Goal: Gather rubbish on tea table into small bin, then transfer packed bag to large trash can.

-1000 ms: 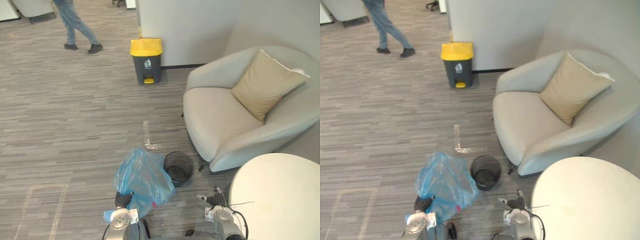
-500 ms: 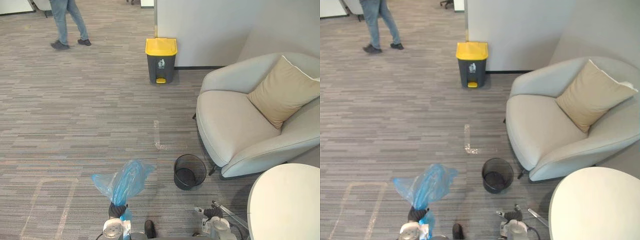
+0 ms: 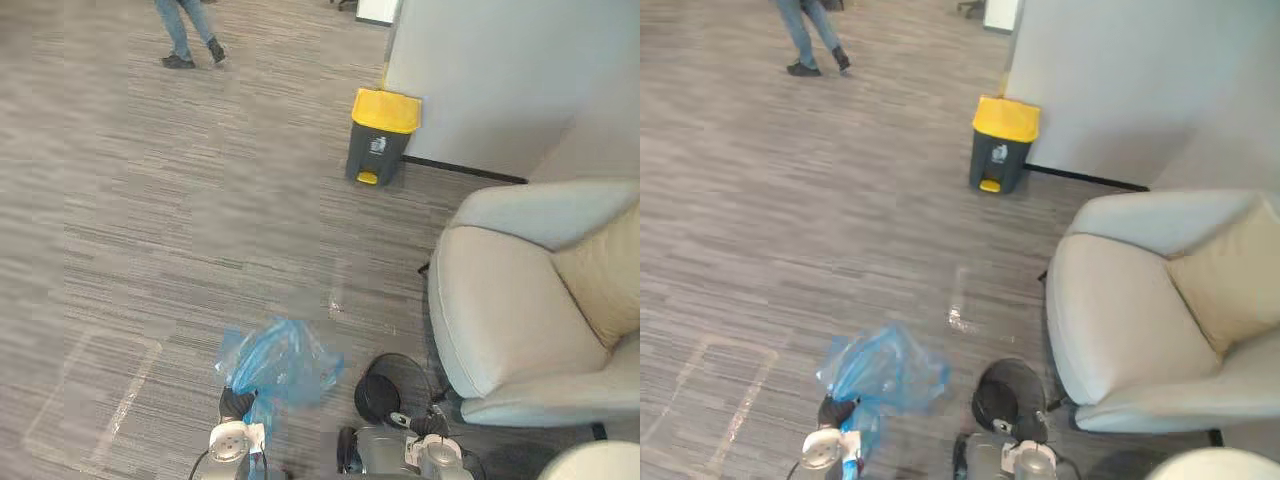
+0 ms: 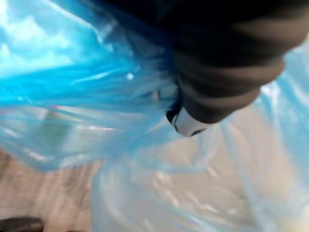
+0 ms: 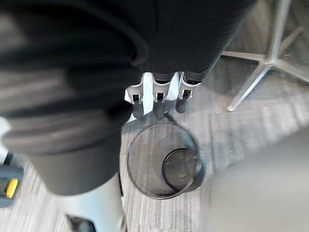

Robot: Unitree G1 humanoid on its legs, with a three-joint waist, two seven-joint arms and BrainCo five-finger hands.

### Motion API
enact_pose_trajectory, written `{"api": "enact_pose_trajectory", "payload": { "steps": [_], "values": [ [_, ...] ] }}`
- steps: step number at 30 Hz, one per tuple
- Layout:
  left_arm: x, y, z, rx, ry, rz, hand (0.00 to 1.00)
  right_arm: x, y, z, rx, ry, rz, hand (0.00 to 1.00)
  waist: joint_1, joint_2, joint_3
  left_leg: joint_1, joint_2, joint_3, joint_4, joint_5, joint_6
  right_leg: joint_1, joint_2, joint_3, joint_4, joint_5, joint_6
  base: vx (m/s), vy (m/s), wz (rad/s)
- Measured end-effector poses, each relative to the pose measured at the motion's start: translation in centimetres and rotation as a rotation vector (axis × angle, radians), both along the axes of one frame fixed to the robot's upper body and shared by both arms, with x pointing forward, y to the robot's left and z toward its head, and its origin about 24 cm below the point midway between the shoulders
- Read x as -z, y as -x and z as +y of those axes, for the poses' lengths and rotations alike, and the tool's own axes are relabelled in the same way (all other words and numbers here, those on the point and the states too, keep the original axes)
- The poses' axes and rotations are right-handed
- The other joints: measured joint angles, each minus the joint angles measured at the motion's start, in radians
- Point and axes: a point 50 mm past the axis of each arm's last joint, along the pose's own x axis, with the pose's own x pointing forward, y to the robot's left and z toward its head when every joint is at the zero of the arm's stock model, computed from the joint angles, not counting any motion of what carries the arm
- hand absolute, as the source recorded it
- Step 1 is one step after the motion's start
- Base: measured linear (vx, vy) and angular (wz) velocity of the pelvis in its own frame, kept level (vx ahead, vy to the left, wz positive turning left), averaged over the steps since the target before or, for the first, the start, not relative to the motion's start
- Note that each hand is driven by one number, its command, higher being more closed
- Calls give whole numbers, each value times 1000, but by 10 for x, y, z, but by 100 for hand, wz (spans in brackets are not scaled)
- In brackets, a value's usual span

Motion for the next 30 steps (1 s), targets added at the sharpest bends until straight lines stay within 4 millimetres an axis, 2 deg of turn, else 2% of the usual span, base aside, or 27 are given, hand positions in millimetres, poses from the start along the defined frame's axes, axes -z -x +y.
{"api": "enact_pose_trajectory", "payload": {
  "steps": [1, 2, 3, 4, 5, 6, 7, 8, 11, 12, 13, 15, 17, 19, 20, 21, 22, 23, 25, 26, 27, 28, 29, 30],
  "values": [
    [0, 0, -2, 0, 6, -2, 100, 0, 0, -3, 7, 5, 0, 0, 1, 18, -1, 0, 12, -2, 19, -5, -9, 14, 4, -15, -4, 0, 0, 493, -153, 68],
    [-1, -1, -8, -2, 23, -12, 100, -1, -1, -8, 14, 18, -5, 0, -1, 46, -16, -23, 35, 10, 84, -21, -37, 45, 18, -41, -35, -9, -12, 393, -97, 43],
    [-2, -2, -10, -3, 30, -17, 100, -2, -2, -8, 13, 21, -7, 0, -1, 56, -16, -35, 46, 21, 120, -28, -53, 63, 26, -50, -52, -12, -16, 465, -122, 52],
    [-4, -5, -13, -4, 40, -32, 100, -2, -5, -6, 7, 17, -14, 0, -1, 69, -13, -76, 75, 58, 261, -39, -93, 125, 46, -63, -103, -16, -25, 425, -116, 34],
    [-4, -6, -13, -3, 42, -34, 100, -2, -5, -4, 5, 11, -13, 0, -1, 68, -12, -111, 90, 82, 366, -30, -111, 164, 52, -63, -134, -20, -31, 473, -108, 31],
    [-6, -6, -13, -1, 44, -43, 100, -2, -6, 3, -4, -4, -15, 0, 4, 58, -6, -186, 151, 183, 539, -57, -106, 245, 60, -56, -186, -23, -36, 420, -74, 7],
    [-6, -6, -14, -2, 48, -44, 100, -3, -8, 4, -5, -8, -22, 0, 7, 55, -6, -212, 177, 225, 561, -67, -90, 268, 59, -51, -197, -24, -38, 309, -42, -7],
    [-6, -6, -15, -3, 51, -44, 100, -3, -10, 5, -4, -10, -25, 0, 8, 54, -7, -228, 189, 241, 554, -75, -87, 276, 57, -47, -198, -24, -38, 265, -3, -22],
    [-6, -8, -16, 11, 62, -48, 100, -7, -19, 3, 16, -13, -52, 0, 14, 48, -3, -297, 206, 264, 375, -59, -83, 298, 26, -17, -207, -25, -37, 234, 112, -35],
    [-6, -8, -17, 18, 65, -46, 100, -6, -17, 1, 36, -17, -51, 0, 17, 58, -9, -314, 206, 260, 234, 42, -79, 300, 17, -15, -206, -31, -13, 174, 165, -32],
    [-6, -9, -19, 21, 69, -46, 100, -5, -15, 1, 41, -18, -43, 0, 21, 60, -10, -313, 203, 245, 190, 153, -104, 305, 13, -1, -203, -51, 24, 215, 190, -36],
    [-5, -11, -16, 38, 52, -38, 100, -1, -5, 3, 42, -28, -11, 0, 28, 33, -18, -287, 156, 260, 173, 144, -86, 314, -32, 25, -201, -59, 50, 234, 209, -11],
    [-7, -14, -17, 59, 47, -47, 100, 1, 0, 3, 64, -35, 5, 0, 36, 34, -16, -255, 149, 300, 169, 120, -66, 300, -51, 60, -153, -49, 68, 161, 223, -39],
    [-6, -10, -17, 56, 47, -42, 100, 1, 1, 3, 64, -34, 6, 0, 38, 40, -12, -213, 153, 340, 153, 85, -56, 239, -54, 91, -13, -43, 78, 66, 192, -76],
    [-7, -10, -18, 63, 46, -43, 100, 1, 1, 3, 62, -34, 5, 0, 44, 36, -4, -168, 151, 380, 138, 62, -53, 146, -67, 110, 181, -18, 110, 31, 167, -80],
    [-8, -10, -17, 63, 43, -45, 100, 0, -1, 3, 55, -31, -3, 0, 44, 34, 7, -131, 141, 404, 121, 43, -52, 60, -83, 116, 338, 8, 105, 42, 147, -74],
    [-8, -11, -17, 63, 41, -45, 100, -1, -2, 3, 51, -28, -8, 0, 44, 31, 6, -121, 138, 408, 115, 35, -59, 39, -88, 112, 377, 6, 102, 89, 99, -46],
    [-8, -12, -16, 64, 37, -44, 100, -3, -3, 3, 50, -25, -19, 0, 29, 24, 5, -89, 134, 415, 90, 29, -64, -12, -99, 72, 425, -23, 98, 137, 58, -25],
    [-9, -14, -17, 67, 35, -51, 100, -4, -5, 3, 51, -23, -29, 0, 21, 21, 4, -59, 134, 422, 55, 22, -75, -58, -98, 5, 390, -51, 94, 183, 24, -19],
    [-9, -15, -17, 65, 35, -51, 100, -5, -7, 2, 49, -20, -36, 0, 8, 21, 5, -34, 132, 422, 28, 19, -80, -80, -94, -63, 292, -55, 87, 333, -46, -10],
    [-9, -15, -15, 57, 34, -51, 100, -5, -9, 0, 51, -16, -39, 0, 1, 20, 5, -18, 130, 422, 16, 11, -92, -89, -77, -93, 171, -41, 75, 293, -49, -7],
    [-9, -15, -14, 53, 33, -50, 100, -5, -9, 0, 51, -16, -38, 0, -1, 20, 6, -12, 130, 422, 13, 6, -97, -89, -68, -96, 122, -27, 70, 350, -87, 1],
    [-8, -15, -12, 49, 29, -46, 100, -4, -9, 0, 54, -19, -30, 0, -3, 15, 5, 4, 121, 419, 3, 0, -102, -85, -49, -92, 3, 20, 60, 348, -79, 16],
    [-5, -16, -11, 54, 24, -30, 100, -2, -7, -1, 57, -21, -12, 0, -11, 16, 11, 32, 105, 387, -12, -10, -122, -58, -26, -73, -63, 109, -12, 536, -77, 6]
  ]
}}
